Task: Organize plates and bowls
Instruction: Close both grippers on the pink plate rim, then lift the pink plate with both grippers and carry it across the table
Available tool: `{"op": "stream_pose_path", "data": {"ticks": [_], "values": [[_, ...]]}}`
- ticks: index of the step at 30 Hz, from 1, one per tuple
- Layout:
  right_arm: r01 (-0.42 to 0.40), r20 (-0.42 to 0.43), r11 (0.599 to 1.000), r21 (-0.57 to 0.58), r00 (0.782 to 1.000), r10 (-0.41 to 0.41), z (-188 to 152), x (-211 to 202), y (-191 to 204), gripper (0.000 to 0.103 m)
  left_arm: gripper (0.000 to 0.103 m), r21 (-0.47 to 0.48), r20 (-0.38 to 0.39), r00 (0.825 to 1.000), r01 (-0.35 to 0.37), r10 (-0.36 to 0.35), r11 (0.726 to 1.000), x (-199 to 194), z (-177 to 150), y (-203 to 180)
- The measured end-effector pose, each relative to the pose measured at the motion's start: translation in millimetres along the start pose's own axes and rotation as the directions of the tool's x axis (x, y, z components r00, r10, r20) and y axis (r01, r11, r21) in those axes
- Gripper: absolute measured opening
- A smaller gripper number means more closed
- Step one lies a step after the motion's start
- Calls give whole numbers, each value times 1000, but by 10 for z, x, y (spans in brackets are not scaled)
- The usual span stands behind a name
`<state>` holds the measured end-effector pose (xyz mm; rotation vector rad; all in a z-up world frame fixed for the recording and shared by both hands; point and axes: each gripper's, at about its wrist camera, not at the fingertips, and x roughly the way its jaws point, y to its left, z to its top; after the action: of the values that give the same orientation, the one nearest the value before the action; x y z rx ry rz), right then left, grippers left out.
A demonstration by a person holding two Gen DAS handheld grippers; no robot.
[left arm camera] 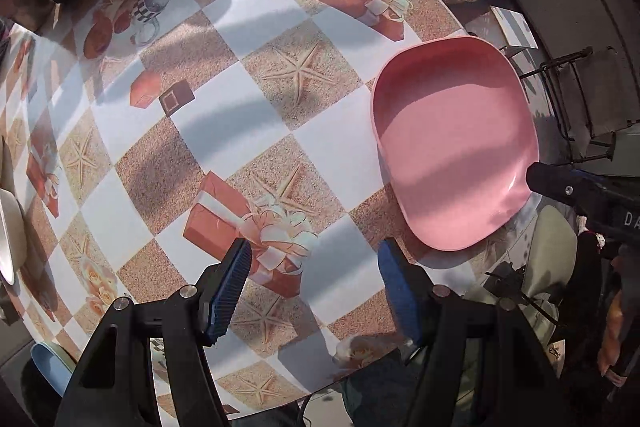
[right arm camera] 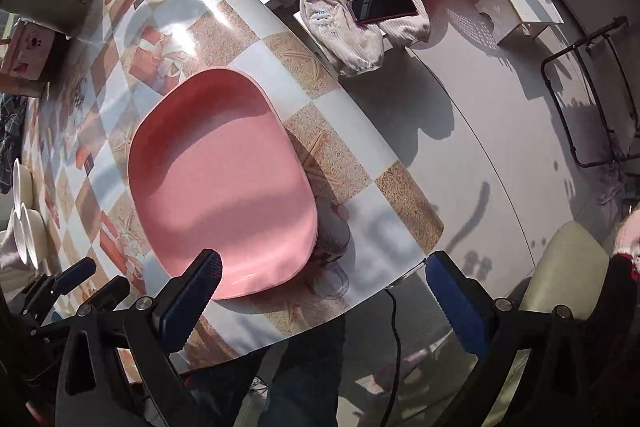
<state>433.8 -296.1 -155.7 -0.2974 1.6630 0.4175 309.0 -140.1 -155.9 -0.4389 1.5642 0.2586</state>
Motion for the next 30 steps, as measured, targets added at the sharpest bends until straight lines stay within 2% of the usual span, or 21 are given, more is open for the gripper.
{"op": "stream_pose_path", "data": {"ticks": [6,10,13,15,17,22,25,26,30], "values": [[14,-2,995,-96,1000,-14,249,136,42,103,70,-38,6,999,-31,31,999,170,195,-164],[10,-13,990,-139,1000,-12,317,227,89,103,70,-82,0,999,-42,42,996,303,329,-236],[41,-15,982,-184,999,-44,339,278,152,103,70,-86,-5,998,-59,59,995,361,374,-264],[42,-17,979,-198,999,-46,333,301,177,92,70,-75,-14,998,-64,63,995,396,409,-313],[46,-31,978,-202,998,-53,318,339,188,70,69,-72,-14,998,-66,65,995,408,432,-340],[56,-18,971,-232,998,-62,290,336,246,61,59,-79,3,999,-36,37,996,410,475,-384],[56,-20,965,-256,998,-63,291,334,307,53,37,-34,20,1000,-5,6,999,395,505,-482],[26,-32,967,-254,999,-35,288,332,335,39,28,-19,18,1000,9,-9,1000,400,508,-518],[33,-33,972,-234,999,-42,229,336,406,40,28,-8,21,1000,-2,3,1000,469,542,-591]]}}
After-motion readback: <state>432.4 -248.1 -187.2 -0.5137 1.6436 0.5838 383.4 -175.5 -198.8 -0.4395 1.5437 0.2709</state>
